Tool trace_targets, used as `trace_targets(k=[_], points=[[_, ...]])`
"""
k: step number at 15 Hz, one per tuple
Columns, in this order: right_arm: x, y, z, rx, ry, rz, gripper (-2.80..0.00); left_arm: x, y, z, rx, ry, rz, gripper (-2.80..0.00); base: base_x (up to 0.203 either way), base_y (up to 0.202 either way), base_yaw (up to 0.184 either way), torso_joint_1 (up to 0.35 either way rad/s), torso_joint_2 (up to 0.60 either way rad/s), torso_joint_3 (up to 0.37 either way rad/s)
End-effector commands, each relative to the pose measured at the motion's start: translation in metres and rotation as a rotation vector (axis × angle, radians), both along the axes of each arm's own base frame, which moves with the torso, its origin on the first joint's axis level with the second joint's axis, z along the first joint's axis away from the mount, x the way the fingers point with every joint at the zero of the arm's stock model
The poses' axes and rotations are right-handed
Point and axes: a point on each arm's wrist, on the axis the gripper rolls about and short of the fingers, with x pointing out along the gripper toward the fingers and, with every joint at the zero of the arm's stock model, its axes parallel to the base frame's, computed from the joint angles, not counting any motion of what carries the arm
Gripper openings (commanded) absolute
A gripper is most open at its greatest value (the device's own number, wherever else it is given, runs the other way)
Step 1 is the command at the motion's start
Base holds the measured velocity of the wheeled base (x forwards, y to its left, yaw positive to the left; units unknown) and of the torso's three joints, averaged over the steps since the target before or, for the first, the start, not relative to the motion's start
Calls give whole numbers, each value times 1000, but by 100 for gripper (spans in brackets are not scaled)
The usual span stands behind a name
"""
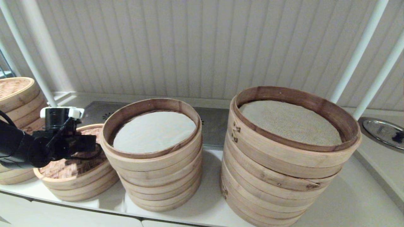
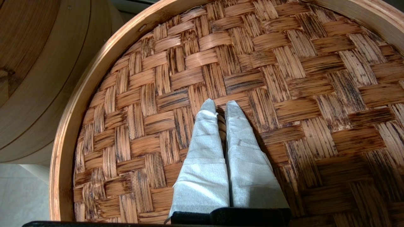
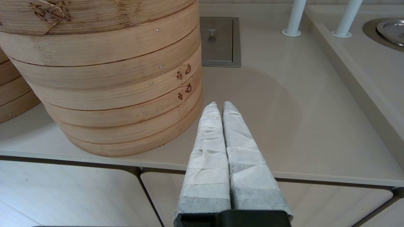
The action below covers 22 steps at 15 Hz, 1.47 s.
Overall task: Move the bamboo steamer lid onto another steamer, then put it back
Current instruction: Put the steamer
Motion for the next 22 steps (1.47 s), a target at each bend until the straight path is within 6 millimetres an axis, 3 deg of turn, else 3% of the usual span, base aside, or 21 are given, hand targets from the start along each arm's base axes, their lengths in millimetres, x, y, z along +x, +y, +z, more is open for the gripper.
trace_targets(k=[1,11,12,18,22], points=[[0,0,0,0,1,1,-280,1,0,-1,1,2,1,-280,0,0,0,0,0,0],[0,0,0,0,2,1,-280,6,-2,-5,3,7,-4,-280,0,0,0,0,0,0],[0,0,0,0,1,1,-280,6,-3,-5,2,6,-5,0,0,0,0,0,0,0],[0,0,0,0,1,1,-280,1,-4,10,-4,-38,-11,0,0,0,0,0,0,0],[0,0,0,0,1,1,-280,-20,-5,54,-2,-147,-19,0,0,0,0,0,0,0]])
